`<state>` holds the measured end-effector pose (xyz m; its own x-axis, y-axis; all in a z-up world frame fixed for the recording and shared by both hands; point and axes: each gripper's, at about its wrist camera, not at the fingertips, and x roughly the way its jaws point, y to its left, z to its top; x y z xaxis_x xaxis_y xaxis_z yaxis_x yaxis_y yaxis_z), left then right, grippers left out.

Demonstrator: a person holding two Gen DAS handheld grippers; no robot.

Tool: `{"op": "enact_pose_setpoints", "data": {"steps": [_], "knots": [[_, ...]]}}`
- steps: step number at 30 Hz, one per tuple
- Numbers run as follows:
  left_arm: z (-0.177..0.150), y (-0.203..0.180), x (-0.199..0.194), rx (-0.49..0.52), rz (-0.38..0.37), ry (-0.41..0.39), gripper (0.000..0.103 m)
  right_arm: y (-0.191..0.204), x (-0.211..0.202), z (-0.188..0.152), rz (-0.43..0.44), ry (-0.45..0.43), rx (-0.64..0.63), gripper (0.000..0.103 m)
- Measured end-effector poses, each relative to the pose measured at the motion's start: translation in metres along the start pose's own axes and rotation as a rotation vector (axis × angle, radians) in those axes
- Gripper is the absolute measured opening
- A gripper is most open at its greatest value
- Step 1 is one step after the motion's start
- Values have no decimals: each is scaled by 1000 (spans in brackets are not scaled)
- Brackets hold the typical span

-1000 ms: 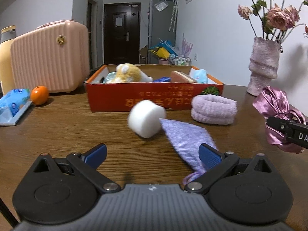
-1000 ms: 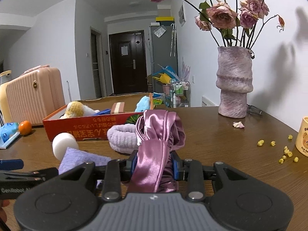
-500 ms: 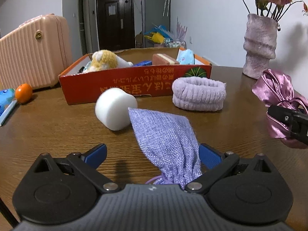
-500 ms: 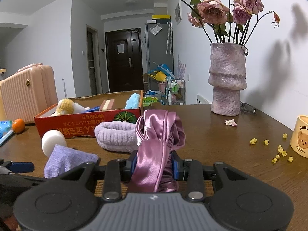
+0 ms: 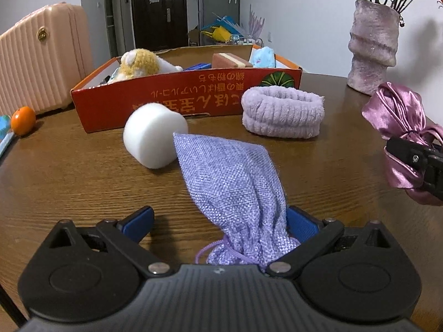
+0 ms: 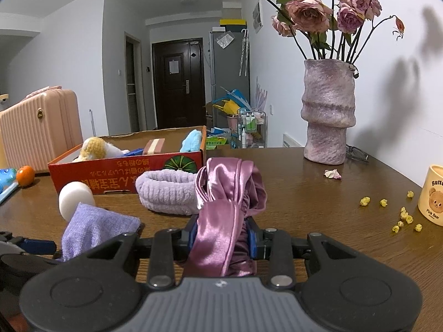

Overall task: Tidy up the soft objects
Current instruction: 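Lower the left gripper onto the purple drawstring bag and close it, then carry the purple bag with the left gripper while the right carries the pink scrunchie to the box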

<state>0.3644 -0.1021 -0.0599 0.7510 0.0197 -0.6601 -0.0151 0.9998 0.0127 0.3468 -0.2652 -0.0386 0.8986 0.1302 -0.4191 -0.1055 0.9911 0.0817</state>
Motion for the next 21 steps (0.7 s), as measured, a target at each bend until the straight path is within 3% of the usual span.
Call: {"op": "enact_pose_setpoints", "data": {"steps": [4,11,21], "knots": [[0,3,-1,-22,-11,0,95,1,0,0,2,1,-2,33],[-1,-1,-7,11,-16,-35,58,0,0,0,2,1,-2,33],[-1,-3,-14,35,-27,-83,38,3,-3,-2,-9,-18,-17,33]]}}
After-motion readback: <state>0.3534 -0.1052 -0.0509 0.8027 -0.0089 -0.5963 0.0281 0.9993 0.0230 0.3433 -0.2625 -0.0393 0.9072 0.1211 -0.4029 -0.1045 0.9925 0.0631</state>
